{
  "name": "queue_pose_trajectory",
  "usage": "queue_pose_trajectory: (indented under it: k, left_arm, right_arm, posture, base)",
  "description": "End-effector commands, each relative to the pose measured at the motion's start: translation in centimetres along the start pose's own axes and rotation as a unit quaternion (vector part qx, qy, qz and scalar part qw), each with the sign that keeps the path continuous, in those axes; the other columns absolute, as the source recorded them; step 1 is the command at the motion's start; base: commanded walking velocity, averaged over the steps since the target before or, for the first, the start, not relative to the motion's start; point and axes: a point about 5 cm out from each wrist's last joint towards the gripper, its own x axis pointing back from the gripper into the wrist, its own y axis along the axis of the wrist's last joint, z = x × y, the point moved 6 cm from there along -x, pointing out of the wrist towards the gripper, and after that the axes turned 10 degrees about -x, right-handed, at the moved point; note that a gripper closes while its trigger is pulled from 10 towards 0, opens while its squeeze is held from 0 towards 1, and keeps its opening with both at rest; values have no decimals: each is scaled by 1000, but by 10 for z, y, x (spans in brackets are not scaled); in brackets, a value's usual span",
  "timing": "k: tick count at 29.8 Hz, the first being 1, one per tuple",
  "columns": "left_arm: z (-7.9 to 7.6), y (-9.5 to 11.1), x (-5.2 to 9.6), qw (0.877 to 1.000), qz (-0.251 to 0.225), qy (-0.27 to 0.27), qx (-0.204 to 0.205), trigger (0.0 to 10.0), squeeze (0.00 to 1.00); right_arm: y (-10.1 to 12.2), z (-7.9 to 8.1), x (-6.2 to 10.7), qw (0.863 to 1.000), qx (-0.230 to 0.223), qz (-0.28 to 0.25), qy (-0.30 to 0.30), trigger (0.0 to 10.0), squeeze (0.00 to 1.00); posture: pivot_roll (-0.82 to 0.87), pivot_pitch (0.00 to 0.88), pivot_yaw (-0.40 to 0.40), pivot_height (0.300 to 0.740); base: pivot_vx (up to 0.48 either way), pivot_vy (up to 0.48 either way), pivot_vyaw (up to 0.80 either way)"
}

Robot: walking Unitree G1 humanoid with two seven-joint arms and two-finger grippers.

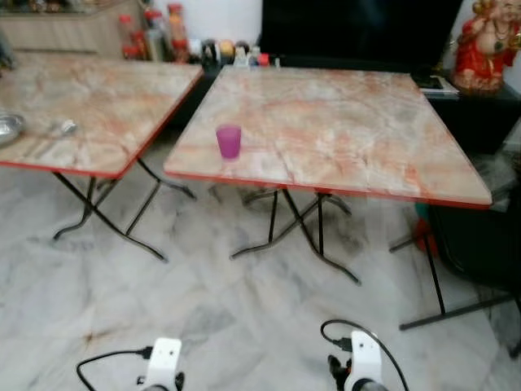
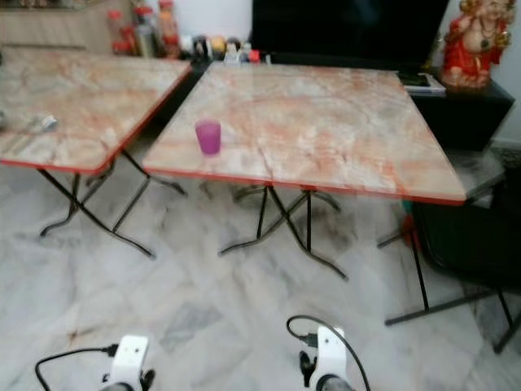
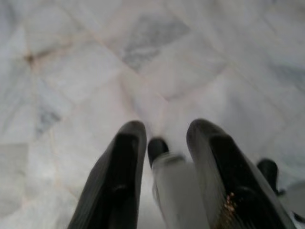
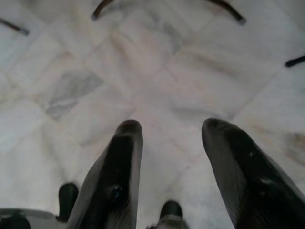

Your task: Setting the table

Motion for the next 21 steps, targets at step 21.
queue_pose_trajectory:
  k: [21]
  left_arm:
    - [9, 1, 0, 1000, -1, 11, 6, 10000, 0]
  right_arm:
    - [-1, 3, 0, 1000, 1, 1, 1, 10000, 0]
  posture:
    - [-40, 0, -46, 740]
  base:
    - [424, 0, 0]
